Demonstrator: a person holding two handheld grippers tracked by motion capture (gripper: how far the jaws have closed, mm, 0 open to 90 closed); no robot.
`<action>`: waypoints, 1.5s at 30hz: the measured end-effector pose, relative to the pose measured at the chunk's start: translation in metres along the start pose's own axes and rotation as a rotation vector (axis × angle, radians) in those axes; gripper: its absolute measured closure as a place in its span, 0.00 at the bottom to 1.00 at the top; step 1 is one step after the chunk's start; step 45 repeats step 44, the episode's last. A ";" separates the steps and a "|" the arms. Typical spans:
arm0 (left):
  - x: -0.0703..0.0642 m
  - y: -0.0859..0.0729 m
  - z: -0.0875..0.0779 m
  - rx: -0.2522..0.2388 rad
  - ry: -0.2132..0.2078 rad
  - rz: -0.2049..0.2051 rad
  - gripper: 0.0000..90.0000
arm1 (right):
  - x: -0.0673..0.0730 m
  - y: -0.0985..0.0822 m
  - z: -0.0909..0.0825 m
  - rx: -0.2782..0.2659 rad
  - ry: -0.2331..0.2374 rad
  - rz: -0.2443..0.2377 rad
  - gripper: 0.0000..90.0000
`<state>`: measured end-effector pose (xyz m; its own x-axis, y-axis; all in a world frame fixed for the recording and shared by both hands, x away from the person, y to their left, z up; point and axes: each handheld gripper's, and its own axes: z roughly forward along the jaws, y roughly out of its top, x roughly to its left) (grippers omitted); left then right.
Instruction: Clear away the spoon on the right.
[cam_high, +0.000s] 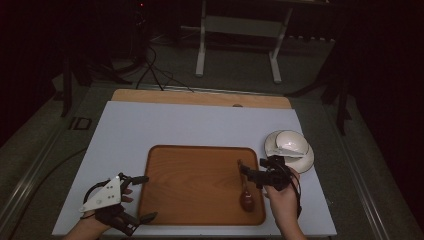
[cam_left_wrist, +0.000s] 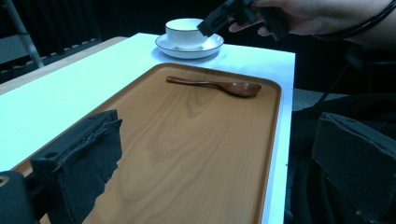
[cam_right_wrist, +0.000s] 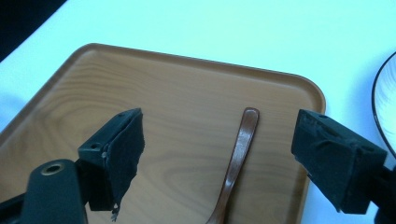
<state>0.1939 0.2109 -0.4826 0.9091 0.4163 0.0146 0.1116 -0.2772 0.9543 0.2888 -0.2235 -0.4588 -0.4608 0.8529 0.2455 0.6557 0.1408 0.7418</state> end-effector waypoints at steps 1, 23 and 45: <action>0.000 0.000 0.000 0.002 0.000 0.000 0.03 | 0.000 0.000 -0.002 0.000 0.003 -0.009 0.19; 0.000 0.000 0.001 0.007 -0.004 0.001 0.03 | -0.026 -0.038 -0.023 0.039 0.053 -0.074 0.19; 0.001 -0.003 0.003 0.019 -0.008 -0.002 0.03 | -0.043 -0.053 -0.020 0.050 0.024 -0.108 0.18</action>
